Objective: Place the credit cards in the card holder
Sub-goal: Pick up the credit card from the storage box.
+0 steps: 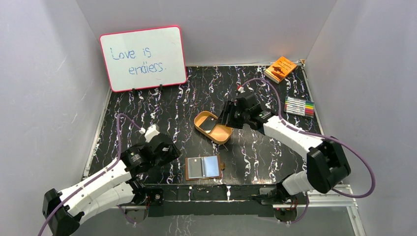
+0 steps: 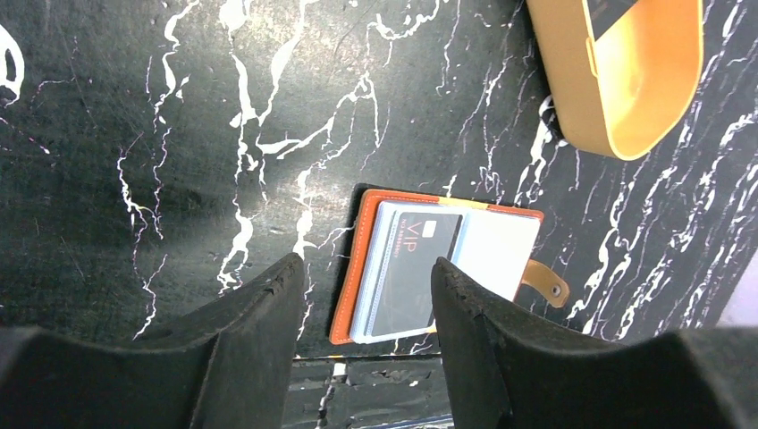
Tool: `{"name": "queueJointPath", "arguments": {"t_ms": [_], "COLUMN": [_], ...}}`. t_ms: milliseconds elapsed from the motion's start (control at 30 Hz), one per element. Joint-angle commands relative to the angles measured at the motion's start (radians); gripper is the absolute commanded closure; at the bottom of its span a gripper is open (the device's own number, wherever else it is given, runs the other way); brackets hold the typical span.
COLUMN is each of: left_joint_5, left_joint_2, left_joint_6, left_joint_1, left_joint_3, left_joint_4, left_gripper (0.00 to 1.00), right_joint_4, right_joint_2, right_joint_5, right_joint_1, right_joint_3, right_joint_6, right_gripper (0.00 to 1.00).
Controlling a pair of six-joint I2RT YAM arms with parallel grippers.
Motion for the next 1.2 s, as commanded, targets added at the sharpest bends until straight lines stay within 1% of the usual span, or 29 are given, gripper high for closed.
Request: {"name": "queueJointPath", "arguments": {"t_ms": [0, 133, 267, 367, 633, 800, 1033, 1067, 1167], "left_joint_5": [-0.04, -0.043, -0.056, -0.059, -0.05, -0.051, -0.051, -0.051, -0.049], "left_joint_2": [-0.04, -0.054, -0.06, -0.067, -0.106, -0.115, -0.12, -0.117, -0.11], "left_joint_6": [0.006, -0.018, -0.049, -0.067, -0.08, -0.085, -0.089, -0.09, -0.089], "left_joint_1": [0.001, 0.001, 0.001, 0.001, 0.001, 0.001, 0.001, 0.001, 0.001], "left_joint_3": [-0.005, -0.02, -0.024, -0.032, -0.058, -0.065, -0.076, -0.076, -0.076], "left_joint_4": [-0.019, -0.027, -0.059, -0.078, -0.079, -0.09, -0.083, -0.081, -0.079], "left_gripper": [0.47, 0.47, 0.45, 0.44, 0.44, 0.44, 0.44, 0.44, 0.44], "right_joint_4": [0.2, 0.245, 0.245, 0.239, 0.196, 0.202, 0.219, 0.219, 0.232], "right_joint_2": [0.056, 0.13, 0.197, 0.24, 0.384, 0.415, 0.404, 0.401, 0.391], "right_joint_5": [-0.053, -0.011, 0.043, 0.081, 0.082, 0.082, 0.082, 0.108, 0.111], "right_joint_1": [0.013, 0.017, 0.024, 0.036, 0.066, 0.071, 0.069, 0.069, 0.068], "right_joint_3": [-0.025, -0.023, -0.012, 0.012, 0.099, 0.097, 0.056, 0.049, 0.024], "right_joint_6": [0.145, 0.257, 0.343, 0.379, 0.431, 0.441, 0.437, 0.436, 0.436], "right_gripper": [0.34, 0.34, 0.33, 0.32, 0.34, 0.38, 0.51, 0.53, 0.57]}}
